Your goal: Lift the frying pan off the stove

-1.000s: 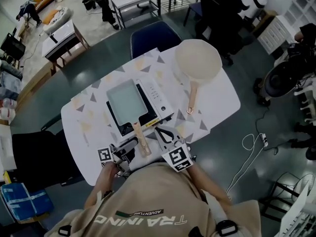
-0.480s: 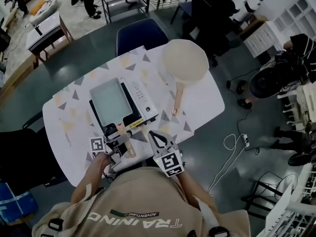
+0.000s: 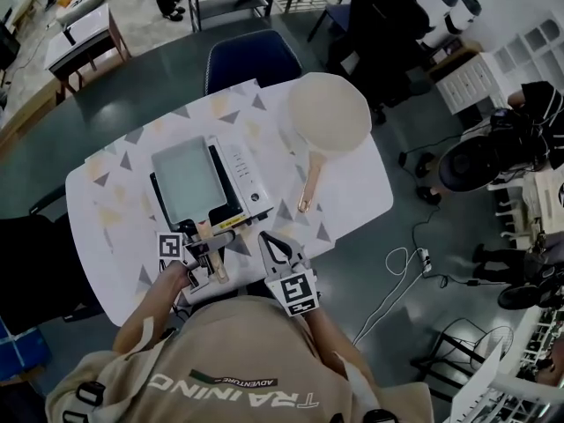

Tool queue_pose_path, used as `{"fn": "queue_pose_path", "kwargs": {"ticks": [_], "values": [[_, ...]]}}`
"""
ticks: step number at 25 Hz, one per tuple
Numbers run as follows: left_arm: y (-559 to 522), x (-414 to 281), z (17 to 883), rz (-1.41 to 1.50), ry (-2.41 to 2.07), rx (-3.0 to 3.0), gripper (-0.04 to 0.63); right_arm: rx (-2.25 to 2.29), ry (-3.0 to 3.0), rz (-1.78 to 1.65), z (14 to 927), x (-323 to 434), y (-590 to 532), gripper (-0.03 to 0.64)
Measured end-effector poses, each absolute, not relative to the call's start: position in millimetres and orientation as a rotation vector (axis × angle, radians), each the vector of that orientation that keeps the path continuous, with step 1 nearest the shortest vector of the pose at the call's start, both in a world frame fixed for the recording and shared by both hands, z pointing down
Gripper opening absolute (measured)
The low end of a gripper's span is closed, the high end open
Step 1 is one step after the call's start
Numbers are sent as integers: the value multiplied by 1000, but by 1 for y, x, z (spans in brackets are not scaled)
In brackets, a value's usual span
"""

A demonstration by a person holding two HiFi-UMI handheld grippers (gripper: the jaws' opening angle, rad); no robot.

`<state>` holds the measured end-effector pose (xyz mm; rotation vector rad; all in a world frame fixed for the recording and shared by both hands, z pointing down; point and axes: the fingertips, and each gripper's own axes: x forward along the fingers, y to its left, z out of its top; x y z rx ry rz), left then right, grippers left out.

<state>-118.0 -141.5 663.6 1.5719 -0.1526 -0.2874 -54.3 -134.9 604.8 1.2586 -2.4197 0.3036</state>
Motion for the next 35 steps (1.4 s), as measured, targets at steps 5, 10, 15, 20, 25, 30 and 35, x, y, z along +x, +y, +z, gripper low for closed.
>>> {"fn": "queue_pose_path", "kwargs": {"ticks": [5, 10, 15, 20, 25, 30, 35], "values": [[-147, -115, 648, -380, -117, 1556, 0, 1251, -2430, 301, 607, -54, -139, -5], [-148, -114, 646, -373, -142, 1568, -2, 1253, -2444, 310, 607, -54, -141, -5], [-144, -114, 650, -316, -165, 1596, -3, 1250, -2448, 329, 612, -51, -137, -5], [-143, -113, 648, -283, -183, 1655, -3, 1235, -2451, 345, 617, -50, -133, -5], [-138, -113, 643, -254, -193, 1722, -3, 1229, -2464, 345, 618, -51, -136, -5], [-135, -112, 623, -248, -163, 1769, -2, 1234, -2484, 330, 613, -51, -145, -5], [-139, -112, 594, -292, -147, 1778, 0, 1251, -2518, 293, 601, -52, -155, -5]]}}
